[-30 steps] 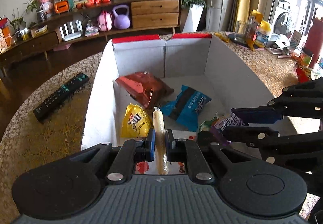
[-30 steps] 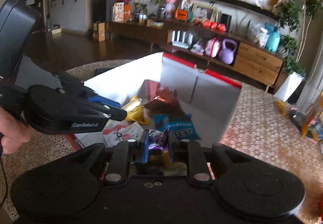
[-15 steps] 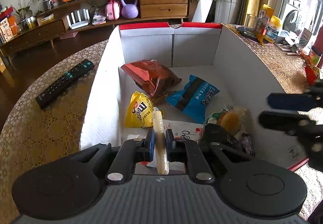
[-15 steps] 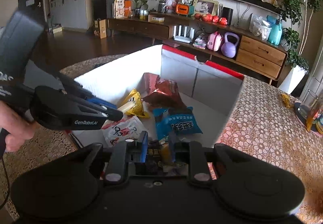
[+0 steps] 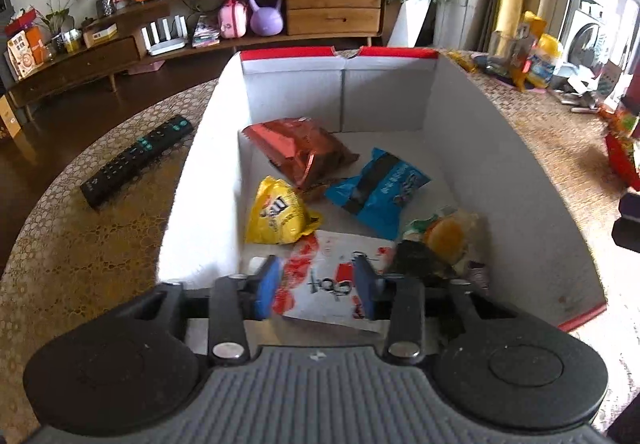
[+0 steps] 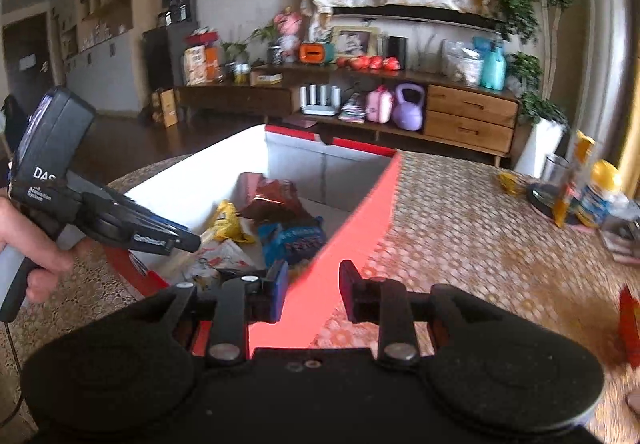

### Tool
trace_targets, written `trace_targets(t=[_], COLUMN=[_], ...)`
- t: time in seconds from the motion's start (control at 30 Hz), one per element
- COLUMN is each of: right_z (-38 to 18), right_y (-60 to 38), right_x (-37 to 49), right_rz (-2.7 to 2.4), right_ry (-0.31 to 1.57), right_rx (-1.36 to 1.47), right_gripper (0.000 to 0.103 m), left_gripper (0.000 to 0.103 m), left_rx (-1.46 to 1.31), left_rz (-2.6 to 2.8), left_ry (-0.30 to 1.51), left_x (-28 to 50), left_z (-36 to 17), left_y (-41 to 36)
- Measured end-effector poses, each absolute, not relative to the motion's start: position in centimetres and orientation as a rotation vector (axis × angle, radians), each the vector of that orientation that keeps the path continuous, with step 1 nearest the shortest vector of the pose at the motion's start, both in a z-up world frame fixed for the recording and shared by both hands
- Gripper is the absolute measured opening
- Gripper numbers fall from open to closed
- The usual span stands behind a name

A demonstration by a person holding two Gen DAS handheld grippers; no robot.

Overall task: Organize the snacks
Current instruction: 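Move both open tools back over the remaining snacks on the table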

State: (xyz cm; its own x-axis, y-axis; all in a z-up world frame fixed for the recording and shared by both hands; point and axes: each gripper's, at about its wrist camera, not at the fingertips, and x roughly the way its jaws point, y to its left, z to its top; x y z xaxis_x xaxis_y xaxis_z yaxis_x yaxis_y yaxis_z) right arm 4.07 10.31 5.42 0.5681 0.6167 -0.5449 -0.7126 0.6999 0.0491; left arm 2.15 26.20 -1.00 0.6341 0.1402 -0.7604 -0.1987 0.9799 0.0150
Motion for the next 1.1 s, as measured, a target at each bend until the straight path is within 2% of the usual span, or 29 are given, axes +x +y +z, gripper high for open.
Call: trace_targets(t=[0.03,0.1,0.23,0.37,0.73,0.87,1.1], right_z=[5.3,5.0,4.5,3.7,0.8,-0.2,-1.4], right_y=[9.7,8.5,6.0,3.1,-4.5,-7.1,-10.8], right_x=[4.0,3.8,3.1,2.4,0.9,0.7,0.5], right_rz=[0.774,0.746,0.695,0.634,0.461,0.41,0.33], right_ry=[0.562,0.561,0.556,0.552,0.552,0.563,0.573], right_rx=[-0.169,-0.145,-0.113,-0.1,-0.082,-0.069,-0.047], right_gripper=[0.028,0.028,0.031,0.034,0.042,0.047,0.05], left_gripper=[0.053,0.067,0.07,0.08,0.081,0.082,0.082], left_rx=[-0.069,-0.068,-0.087,-0.101,-0.077,-0.075,-0.054], left_rz=[0.192,0.196,0.189,0.169,0.041,-0.019,-0.118], left_ry=[0.856,0.837,0.789,0.732,0.639,0.651,0.68], left_x=[2.1,1.9,1.6,1.4,2.8,3.9,6.4], left_z=[-0.9,-0.4,0.8,2.3,4.3,3.9,2.6], left_y=[25.9,25.3,24.4,22.6,15.5,12.6,7.1])
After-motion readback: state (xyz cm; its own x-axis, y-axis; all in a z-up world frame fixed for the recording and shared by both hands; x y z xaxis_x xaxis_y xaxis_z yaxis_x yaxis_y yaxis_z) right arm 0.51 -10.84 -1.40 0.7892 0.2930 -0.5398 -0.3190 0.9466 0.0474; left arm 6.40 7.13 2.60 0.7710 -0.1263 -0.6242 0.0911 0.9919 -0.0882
